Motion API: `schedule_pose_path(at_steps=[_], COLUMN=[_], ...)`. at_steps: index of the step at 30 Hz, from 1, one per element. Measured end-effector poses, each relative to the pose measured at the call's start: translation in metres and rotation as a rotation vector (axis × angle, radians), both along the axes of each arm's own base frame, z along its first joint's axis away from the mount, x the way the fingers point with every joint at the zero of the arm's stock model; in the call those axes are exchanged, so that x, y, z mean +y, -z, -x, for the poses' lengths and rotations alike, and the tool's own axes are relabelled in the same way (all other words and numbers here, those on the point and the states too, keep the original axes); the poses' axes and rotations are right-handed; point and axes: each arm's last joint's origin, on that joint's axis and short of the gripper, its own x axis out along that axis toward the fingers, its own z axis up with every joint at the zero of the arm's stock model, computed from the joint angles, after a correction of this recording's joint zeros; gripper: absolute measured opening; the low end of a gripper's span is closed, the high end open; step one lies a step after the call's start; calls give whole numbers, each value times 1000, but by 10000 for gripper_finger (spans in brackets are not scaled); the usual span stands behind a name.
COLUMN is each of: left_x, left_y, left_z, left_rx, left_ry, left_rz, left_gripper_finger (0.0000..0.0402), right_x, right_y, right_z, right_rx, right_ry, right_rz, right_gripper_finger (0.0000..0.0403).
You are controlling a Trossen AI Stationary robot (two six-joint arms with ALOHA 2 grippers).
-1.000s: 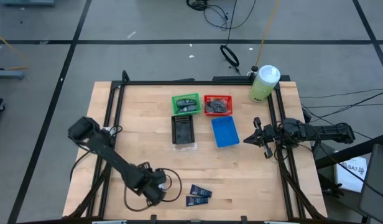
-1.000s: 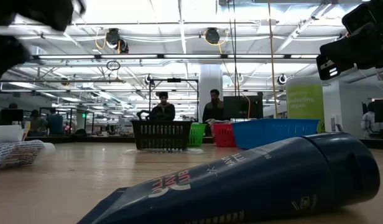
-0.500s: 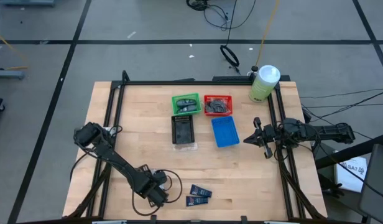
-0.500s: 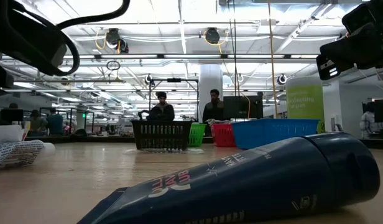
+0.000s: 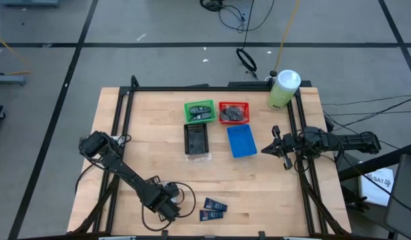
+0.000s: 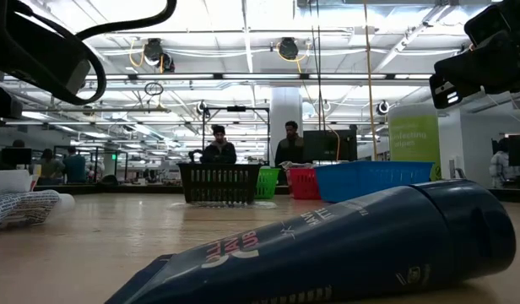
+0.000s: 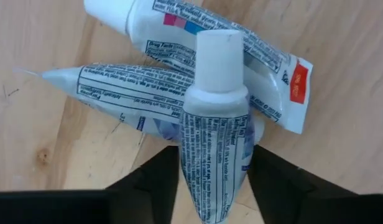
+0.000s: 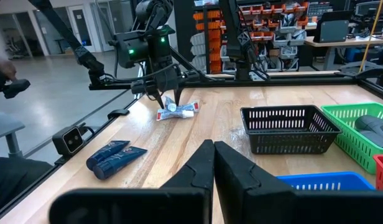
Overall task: Pick & Place Travel size toiletries
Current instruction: Put the top white toothpaste into the black bin
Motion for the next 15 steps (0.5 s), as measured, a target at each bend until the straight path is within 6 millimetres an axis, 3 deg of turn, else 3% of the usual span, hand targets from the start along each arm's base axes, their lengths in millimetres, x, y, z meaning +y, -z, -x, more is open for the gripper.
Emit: schedule_pose_path(at_steps=[15], left_x=[0], left_y=[-1], left_z=[0], left_rx=[-6], left_ry=[56], left_rz=[3], left_gripper_finger=[58], right_x=[0], right_y=[0], right_z=[0], right_rx=[0], right_ry=[1], right_rz=[0], right_gripper_finger=[4])
